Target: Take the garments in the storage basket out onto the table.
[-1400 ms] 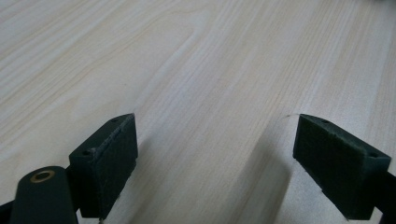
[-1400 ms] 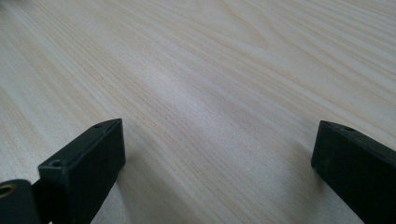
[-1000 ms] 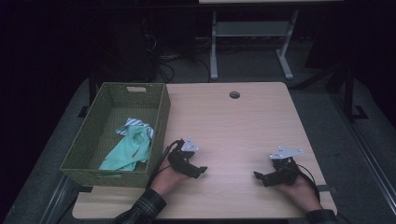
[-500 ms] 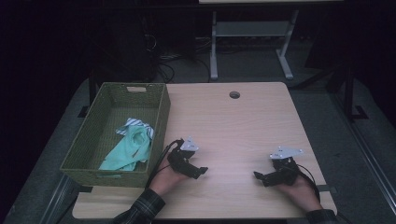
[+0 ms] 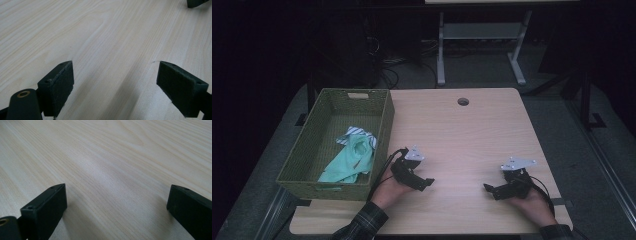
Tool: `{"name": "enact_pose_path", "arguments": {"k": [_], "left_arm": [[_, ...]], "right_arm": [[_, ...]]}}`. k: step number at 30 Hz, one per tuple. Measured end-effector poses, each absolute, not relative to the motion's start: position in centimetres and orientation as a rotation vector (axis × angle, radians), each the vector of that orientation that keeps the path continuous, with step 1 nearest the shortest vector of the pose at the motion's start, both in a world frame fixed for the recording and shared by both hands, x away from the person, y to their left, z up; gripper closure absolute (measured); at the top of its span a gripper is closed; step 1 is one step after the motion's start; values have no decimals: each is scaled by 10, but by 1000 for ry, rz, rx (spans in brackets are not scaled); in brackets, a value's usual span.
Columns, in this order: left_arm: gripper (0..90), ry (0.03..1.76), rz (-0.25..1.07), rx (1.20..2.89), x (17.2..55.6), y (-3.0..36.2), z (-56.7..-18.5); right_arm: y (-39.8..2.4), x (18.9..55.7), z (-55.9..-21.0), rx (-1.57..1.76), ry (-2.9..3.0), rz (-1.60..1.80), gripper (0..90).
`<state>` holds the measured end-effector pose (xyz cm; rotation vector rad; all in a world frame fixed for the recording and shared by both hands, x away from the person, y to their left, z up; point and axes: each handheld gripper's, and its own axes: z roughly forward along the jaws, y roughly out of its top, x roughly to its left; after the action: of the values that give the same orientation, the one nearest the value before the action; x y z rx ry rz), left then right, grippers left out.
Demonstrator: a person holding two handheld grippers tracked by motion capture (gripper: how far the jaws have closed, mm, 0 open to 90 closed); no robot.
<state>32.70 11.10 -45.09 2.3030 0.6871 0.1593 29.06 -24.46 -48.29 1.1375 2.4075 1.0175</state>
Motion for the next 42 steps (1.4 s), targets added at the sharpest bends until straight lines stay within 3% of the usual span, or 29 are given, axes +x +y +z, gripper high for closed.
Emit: {"name": "enact_pose_path", "arguments": {"k": [42], "left_arm": [[140,679,134,2301,327,112,-428]], "right_arm": [[-245,291,-483,1138,2406,1019,24]]}}
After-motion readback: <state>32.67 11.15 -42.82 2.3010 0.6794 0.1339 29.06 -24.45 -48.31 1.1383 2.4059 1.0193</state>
